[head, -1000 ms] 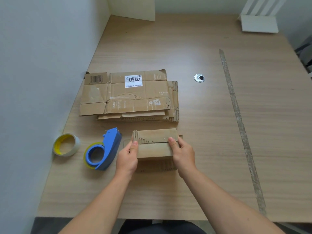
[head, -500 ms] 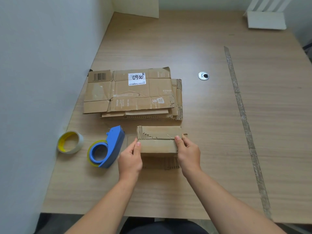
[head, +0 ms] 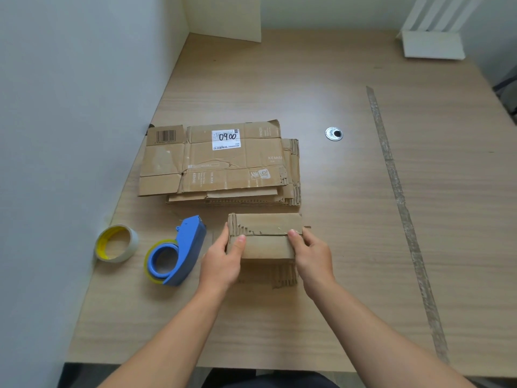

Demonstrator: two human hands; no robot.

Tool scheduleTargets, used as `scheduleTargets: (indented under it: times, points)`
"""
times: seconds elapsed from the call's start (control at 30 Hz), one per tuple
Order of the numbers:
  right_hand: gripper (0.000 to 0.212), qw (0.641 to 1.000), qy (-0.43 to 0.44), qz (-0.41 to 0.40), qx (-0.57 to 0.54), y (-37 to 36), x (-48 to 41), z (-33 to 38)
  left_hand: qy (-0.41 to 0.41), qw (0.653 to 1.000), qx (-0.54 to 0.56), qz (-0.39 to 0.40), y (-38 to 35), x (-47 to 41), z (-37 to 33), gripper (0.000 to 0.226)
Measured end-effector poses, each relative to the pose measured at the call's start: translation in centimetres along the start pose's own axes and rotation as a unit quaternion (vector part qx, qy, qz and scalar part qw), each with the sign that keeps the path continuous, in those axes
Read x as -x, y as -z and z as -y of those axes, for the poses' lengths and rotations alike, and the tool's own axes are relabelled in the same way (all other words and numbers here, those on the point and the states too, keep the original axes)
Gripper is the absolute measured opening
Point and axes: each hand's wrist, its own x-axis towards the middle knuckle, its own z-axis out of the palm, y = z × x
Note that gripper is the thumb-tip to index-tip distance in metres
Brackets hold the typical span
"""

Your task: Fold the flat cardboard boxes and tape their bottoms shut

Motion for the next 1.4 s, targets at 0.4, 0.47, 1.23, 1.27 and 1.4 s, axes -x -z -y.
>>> scheduleTargets:
  times: [0.4,0.47,1.23,1.27,1.4]
  points:
    - [0.025,0.993,0.049,-0.047,-0.099,1.8,0.8,2.2,-0.093,0.994,-0.006,-0.06,-1.3,1.8,-2.6,0.045]
    - [0.027,0.994,0.049,-0.06,-0.08,2.1,0.5,2.4,-0.068,0.995,0.001,-0.075,-1.6,1.8,-2.8,0.042]
    - [0.014,0.99,0.074,0.026,-0.118,4.1,0.0,3.9,-0.119,0.991,0.057,-0.031,0.2,0.8,-4.3,0.017]
    - [0.018,0.986,0.065,0.035,-0.151,4.4,0.0,4.1,-0.12,0.989,0.085,-0.027,0.4,0.9,-4.2,0.02]
    - [0.033,0.964,-0.015,0.06,-0.258,5.4,-0.7,5.3,-0.152,0.974,0.17,0.016,1.2,1.6,-4.5,0.036]
